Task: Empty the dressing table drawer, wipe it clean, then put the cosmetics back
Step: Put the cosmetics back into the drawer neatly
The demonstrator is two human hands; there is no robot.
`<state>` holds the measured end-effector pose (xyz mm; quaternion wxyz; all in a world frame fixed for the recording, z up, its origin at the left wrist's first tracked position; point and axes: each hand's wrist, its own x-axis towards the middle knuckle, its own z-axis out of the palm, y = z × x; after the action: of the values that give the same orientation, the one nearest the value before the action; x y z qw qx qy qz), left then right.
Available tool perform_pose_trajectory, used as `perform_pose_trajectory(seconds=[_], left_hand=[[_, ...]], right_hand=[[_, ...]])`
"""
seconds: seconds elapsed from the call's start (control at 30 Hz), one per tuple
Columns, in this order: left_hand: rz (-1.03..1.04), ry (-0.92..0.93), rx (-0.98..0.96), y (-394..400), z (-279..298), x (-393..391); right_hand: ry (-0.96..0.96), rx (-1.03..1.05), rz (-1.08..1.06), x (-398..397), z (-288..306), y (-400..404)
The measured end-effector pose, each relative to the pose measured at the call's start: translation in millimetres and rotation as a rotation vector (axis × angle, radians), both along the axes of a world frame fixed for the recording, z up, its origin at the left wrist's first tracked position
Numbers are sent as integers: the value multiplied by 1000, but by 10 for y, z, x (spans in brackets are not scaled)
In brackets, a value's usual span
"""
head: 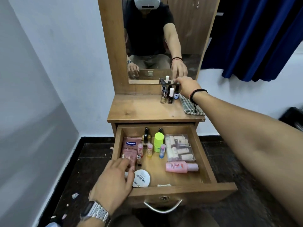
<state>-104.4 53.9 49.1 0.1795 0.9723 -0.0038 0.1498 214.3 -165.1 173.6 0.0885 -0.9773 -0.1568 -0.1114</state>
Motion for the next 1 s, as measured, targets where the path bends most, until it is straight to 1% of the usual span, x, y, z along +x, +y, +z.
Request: perform_pose_trajectory(seconds=[0.1,0.27,0.37,0.47,0.53,0.57,0.67,0.77,0.8,0.9,1.0], left_hand=[[-10,-38,17,-6,-13,-4],[11,-56,59,-39,8,-27],[4,-39,67,-54,38,-42],[-6,-2,32,-53,66,-30],[-1,-5,42,-51,60,-23],[-2,-9,54,-57,60,-31],[-14,20,71,-72,71,-39],[-3,83,52,-75,105,-47],[6,93,46,-77,114,-48],[33,114,39,-92,148,-66],[39,123,41,-122,189,-76]], right_hand=[[5,-39,13,62,-87,43],[-12,55,-24,39,-171,-90],[-20,166,-75,-59,-54,-314],[-121,320,-115,-324,159,-560],[-192,359,-66,-674,288,-641],[-174,375,-15,-918,321,-637],[33,404,169,-1630,235,-476],[250,355,284,-2033,-80,-177],[297,343,306,-2088,-204,-68],[299,213,355,-2182,-514,252],[312,109,345,-2206,-679,438]])
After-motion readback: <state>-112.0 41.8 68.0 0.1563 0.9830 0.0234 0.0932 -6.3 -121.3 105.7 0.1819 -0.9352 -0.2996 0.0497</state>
